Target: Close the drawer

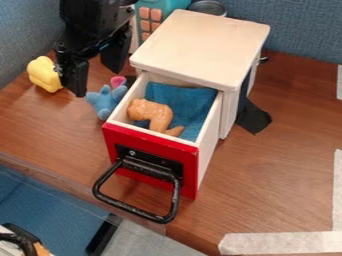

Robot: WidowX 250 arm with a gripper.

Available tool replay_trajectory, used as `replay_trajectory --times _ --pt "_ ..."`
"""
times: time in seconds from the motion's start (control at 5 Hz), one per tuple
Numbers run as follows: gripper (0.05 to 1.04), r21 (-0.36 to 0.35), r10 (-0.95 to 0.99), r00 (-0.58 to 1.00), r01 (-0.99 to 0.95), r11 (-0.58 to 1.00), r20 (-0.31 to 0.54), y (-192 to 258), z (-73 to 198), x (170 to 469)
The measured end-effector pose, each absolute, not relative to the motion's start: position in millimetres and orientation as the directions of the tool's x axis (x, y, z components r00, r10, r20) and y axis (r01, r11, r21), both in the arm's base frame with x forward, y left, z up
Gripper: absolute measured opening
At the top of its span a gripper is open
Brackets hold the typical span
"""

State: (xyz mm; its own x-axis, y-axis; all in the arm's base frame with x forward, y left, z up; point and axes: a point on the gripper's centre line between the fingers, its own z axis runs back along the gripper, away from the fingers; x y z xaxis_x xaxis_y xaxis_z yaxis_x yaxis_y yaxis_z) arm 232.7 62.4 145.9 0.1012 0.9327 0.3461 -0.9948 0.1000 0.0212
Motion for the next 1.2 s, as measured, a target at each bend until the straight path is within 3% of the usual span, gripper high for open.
replay_trajectory --times 0.2,0.6,0.8,1.0,1.2 --pt "1.001 0.045 0.934 0.107 -0.994 0.097 0.341 62 140 230" --pt "1.001 0.048 0.9 0.243 -0.969 0.242 0.361 37 133 211" --pt "1.001 0.008 0.884 0.311 -0.944 0.329 0.348 25 138 193" --pt "1.001 -0.102 0.881 0.41 -0.891 0.442 0.238 12 143 169" --pt "1.001 -0.141 0.851 0.489 -0.844 0.517 0.191 -1 140 149"
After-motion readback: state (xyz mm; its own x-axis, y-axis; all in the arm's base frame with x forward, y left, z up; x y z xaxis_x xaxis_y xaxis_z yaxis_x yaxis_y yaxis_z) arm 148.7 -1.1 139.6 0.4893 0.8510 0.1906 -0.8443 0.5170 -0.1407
